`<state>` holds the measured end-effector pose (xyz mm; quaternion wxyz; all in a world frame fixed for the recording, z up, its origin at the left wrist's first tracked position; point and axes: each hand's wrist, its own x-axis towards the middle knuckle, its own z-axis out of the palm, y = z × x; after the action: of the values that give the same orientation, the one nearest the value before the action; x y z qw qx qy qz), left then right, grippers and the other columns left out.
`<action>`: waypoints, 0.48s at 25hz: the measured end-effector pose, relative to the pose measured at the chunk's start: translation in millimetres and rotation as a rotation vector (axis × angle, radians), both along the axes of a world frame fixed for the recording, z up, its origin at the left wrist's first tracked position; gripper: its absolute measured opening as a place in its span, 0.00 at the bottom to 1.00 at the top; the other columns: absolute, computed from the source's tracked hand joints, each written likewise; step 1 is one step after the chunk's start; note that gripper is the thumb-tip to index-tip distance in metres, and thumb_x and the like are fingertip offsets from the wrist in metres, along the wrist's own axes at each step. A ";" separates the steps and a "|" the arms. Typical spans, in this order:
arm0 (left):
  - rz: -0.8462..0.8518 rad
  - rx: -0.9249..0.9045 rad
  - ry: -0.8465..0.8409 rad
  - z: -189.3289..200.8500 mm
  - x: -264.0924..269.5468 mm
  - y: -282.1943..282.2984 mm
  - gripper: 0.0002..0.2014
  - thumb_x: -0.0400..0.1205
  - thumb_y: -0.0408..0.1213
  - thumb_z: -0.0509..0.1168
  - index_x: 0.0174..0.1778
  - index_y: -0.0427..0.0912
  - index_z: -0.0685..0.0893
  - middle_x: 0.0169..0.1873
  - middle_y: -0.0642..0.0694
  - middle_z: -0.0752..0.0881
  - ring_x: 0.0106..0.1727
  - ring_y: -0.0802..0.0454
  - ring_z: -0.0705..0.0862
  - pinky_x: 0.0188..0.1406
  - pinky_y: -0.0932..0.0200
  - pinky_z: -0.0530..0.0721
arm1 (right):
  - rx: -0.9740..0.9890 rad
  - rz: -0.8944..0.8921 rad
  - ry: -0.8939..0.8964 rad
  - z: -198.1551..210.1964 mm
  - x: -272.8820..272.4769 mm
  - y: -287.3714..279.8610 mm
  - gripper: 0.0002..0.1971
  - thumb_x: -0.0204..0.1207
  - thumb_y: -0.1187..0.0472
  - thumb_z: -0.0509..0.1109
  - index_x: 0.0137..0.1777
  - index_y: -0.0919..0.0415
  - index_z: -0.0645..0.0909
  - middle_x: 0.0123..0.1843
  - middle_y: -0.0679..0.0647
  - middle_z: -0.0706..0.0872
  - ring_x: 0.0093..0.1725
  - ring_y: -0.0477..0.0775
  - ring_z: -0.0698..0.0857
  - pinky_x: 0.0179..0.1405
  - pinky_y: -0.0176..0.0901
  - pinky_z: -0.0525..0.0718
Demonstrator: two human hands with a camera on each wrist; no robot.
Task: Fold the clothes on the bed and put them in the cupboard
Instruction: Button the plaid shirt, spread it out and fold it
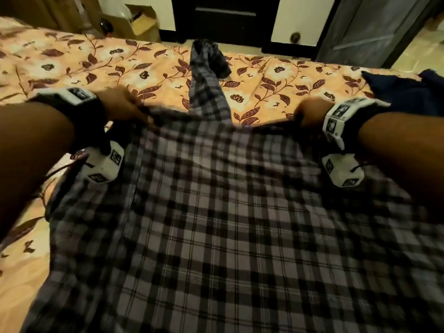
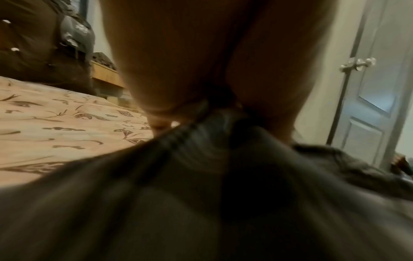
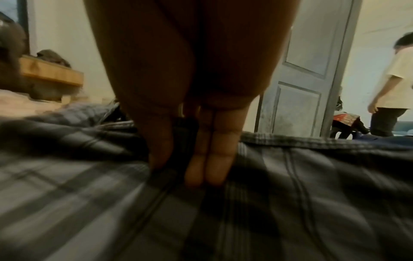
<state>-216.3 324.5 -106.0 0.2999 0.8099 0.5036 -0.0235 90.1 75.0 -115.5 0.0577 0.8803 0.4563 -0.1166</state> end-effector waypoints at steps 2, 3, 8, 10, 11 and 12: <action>0.119 0.244 -0.209 1.4 0.0 0.5 0.21 0.75 0.39 0.77 0.62 0.39 0.83 0.59 0.33 0.85 0.54 0.40 0.83 0.53 0.48 0.80 | 0.270 -0.042 -0.062 10.1 3.0 15.9 0.14 0.76 0.65 0.71 0.61 0.67 0.80 0.58 0.69 0.81 0.56 0.69 0.81 0.54 0.51 0.79; 0.108 0.353 -0.239 -1.4 -0.7 -8.5 0.28 0.75 0.41 0.77 0.70 0.41 0.78 0.65 0.32 0.81 0.60 0.37 0.81 0.57 0.47 0.78 | 0.323 -0.060 -0.045 7.2 -1.8 19.6 0.18 0.75 0.64 0.71 0.65 0.64 0.76 0.65 0.71 0.76 0.60 0.72 0.80 0.59 0.56 0.79; 0.019 0.382 -0.322 -1.0 -68.3 -76.1 0.33 0.78 0.50 0.73 0.76 0.43 0.72 0.73 0.35 0.74 0.72 0.35 0.74 0.69 0.40 0.74 | 0.240 0.066 0.189 -19.1 -68.0 -49.7 0.37 0.79 0.57 0.69 0.84 0.50 0.55 0.86 0.58 0.52 0.79 0.65 0.66 0.75 0.61 0.70; 0.020 0.398 -0.280 -11.8 -132.0 -112.2 0.27 0.75 0.52 0.75 0.64 0.39 0.81 0.59 0.31 0.83 0.58 0.31 0.82 0.57 0.35 0.81 | 0.283 0.049 0.198 -19.2 -87.7 -131.7 0.30 0.78 0.53 0.70 0.78 0.58 0.69 0.81 0.62 0.66 0.77 0.63 0.68 0.76 0.56 0.68; 0.072 0.347 -0.236 -20.2 -173.0 -138.3 0.27 0.72 0.57 0.74 0.57 0.38 0.82 0.50 0.32 0.85 0.51 0.32 0.84 0.51 0.36 0.82 | 0.300 -0.043 0.204 -22.7 -96.1 -190.8 0.27 0.77 0.51 0.71 0.73 0.61 0.75 0.76 0.65 0.72 0.74 0.65 0.72 0.73 0.56 0.70; 0.184 0.238 -0.162 -31.4 -205.1 -159.2 0.30 0.70 0.62 0.73 0.54 0.40 0.82 0.47 0.34 0.86 0.48 0.33 0.85 0.49 0.38 0.83 | 0.274 -0.158 0.183 -32.4 -97.1 -245.0 0.27 0.75 0.47 0.72 0.70 0.62 0.78 0.71 0.66 0.77 0.69 0.68 0.76 0.70 0.58 0.73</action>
<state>-421.4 165.3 -137.4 0.2425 0.7895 0.5489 0.1291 -7.0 -170.1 -147.9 -0.1138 0.8988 0.4005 -0.1371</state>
